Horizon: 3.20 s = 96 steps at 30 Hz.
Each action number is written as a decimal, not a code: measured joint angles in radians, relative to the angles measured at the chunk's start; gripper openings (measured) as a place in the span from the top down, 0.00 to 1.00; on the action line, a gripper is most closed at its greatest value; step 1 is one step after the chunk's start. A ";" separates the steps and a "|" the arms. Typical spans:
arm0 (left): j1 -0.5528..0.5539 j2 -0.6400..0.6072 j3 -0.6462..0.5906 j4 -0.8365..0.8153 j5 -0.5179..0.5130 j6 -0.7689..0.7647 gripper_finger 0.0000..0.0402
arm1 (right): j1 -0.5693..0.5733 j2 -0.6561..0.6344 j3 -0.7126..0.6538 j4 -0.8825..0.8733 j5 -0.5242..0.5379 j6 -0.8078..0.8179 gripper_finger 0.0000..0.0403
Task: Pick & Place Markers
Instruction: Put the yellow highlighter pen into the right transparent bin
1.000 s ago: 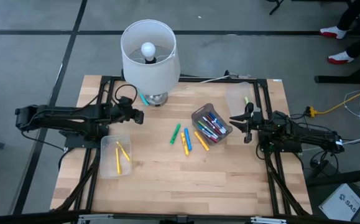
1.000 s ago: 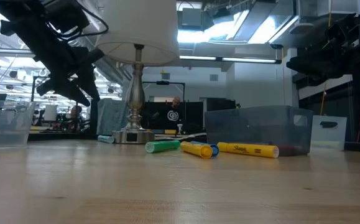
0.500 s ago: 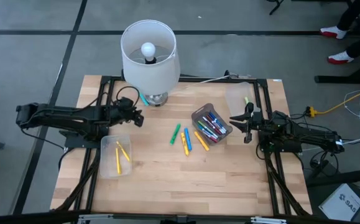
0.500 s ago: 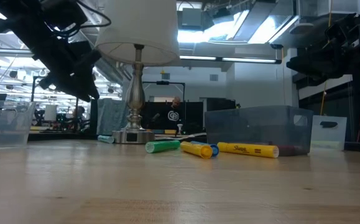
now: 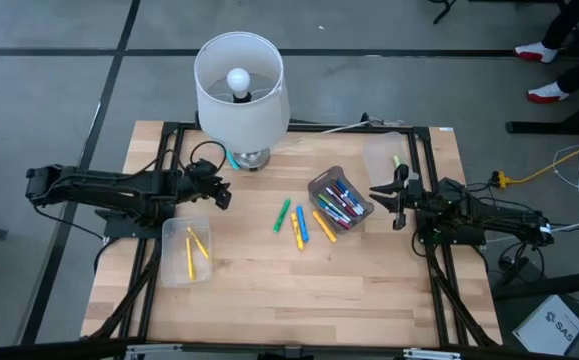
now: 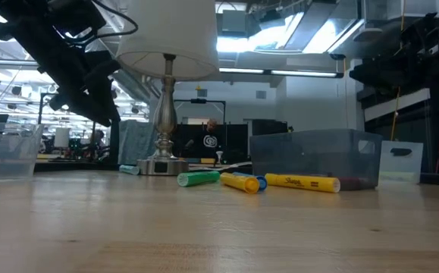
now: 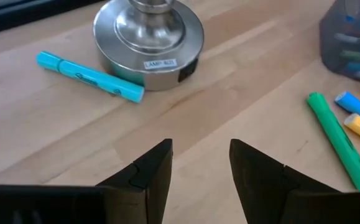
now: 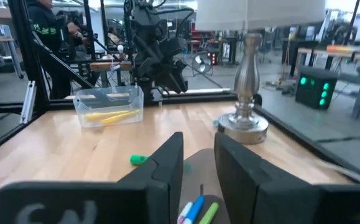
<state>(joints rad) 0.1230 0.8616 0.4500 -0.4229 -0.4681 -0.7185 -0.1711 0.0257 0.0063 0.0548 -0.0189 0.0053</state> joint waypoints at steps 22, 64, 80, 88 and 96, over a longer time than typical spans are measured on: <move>-0.059 0.000 0.000 0.006 0.080 0.079 0.61 | 0.001 0.080 0.000 0.381 -0.176 0.279 0.78; -0.095 0.155 0.002 0.017 -0.120 0.902 0.61 | 0.262 1.630 1.018 0.146 0.314 -0.068 0.78; -0.123 0.221 0.054 0.037 -0.200 0.799 0.61 | 0.301 1.657 1.018 0.214 0.446 -0.037 0.78; -0.303 0.045 0.072 -0.047 -0.116 0.683 0.61 | 0.301 1.804 1.140 0.262 0.484 -0.095 0.78; -0.457 -0.034 0.072 -0.214 -0.149 0.423 0.61 | 0.280 1.987 1.356 0.235 0.566 -0.216 0.78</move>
<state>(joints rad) -0.3343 0.8278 0.5222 -0.6370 -0.6172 -0.2959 0.1091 2.0131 1.3626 0.2901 0.5471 -0.2106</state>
